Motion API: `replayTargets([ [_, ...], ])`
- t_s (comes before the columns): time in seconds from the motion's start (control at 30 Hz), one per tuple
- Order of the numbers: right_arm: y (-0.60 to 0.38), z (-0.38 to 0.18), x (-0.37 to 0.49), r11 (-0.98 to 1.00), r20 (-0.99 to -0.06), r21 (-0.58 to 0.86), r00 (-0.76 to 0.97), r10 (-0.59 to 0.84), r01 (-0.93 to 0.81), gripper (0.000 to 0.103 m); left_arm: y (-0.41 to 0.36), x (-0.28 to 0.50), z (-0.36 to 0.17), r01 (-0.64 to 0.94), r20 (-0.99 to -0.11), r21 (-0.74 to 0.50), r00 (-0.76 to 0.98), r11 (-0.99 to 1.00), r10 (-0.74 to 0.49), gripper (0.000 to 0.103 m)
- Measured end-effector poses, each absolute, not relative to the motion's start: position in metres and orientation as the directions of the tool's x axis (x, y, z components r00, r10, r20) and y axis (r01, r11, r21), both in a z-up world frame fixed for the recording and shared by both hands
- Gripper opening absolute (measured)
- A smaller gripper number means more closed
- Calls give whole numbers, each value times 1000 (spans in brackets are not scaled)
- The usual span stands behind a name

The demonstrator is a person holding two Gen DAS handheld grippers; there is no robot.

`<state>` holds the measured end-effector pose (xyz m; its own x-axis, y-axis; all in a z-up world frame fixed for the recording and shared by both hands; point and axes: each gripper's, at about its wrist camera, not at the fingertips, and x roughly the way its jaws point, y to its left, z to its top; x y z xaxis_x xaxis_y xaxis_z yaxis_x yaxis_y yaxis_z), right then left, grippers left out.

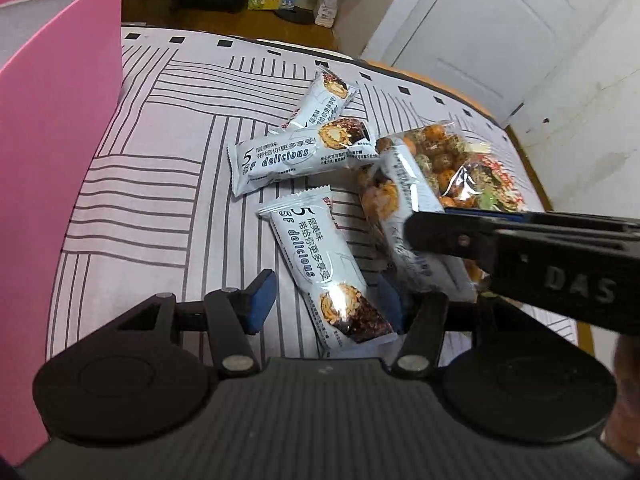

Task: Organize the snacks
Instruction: 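Grasp a white wafer bar with the left tool while the right tool grasps another, then carry both white wafer bars over the pink box with both tools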

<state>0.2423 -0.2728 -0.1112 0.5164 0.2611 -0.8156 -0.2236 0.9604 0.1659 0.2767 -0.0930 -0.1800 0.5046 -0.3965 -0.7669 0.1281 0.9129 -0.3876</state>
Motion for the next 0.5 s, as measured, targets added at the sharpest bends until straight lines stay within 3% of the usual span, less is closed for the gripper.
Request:
replayTargets([
  [0.1,-277,-114,241,959,-816,184,510,272,-217,23,-100,276,-181,130,-762,-355,533,926,-367,54],
  [0.13,-278,-115,241,957,-815,192,508,278,-215,23,-102,275,-181,144,-763,-339,536,930,-361,50],
  [0.17,-278,-116,240,956,-815,197,506,283,-217,23,-102,275,-180,162,-768,-322,532,933,-357,31],
  [0.23,-278,-118,239,954,-815,205,502,290,-219,24,-96,275,-178,171,-777,-355,493,919,-392,27],
  [0.37,-275,-126,238,949,-827,233,470,307,-210,27,-82,274,-174,153,-792,-392,446,907,-418,25],
  [0.5,-266,-131,236,951,-840,207,456,293,-230,27,-84,265,-169,183,-814,-304,460,935,-354,25],
])
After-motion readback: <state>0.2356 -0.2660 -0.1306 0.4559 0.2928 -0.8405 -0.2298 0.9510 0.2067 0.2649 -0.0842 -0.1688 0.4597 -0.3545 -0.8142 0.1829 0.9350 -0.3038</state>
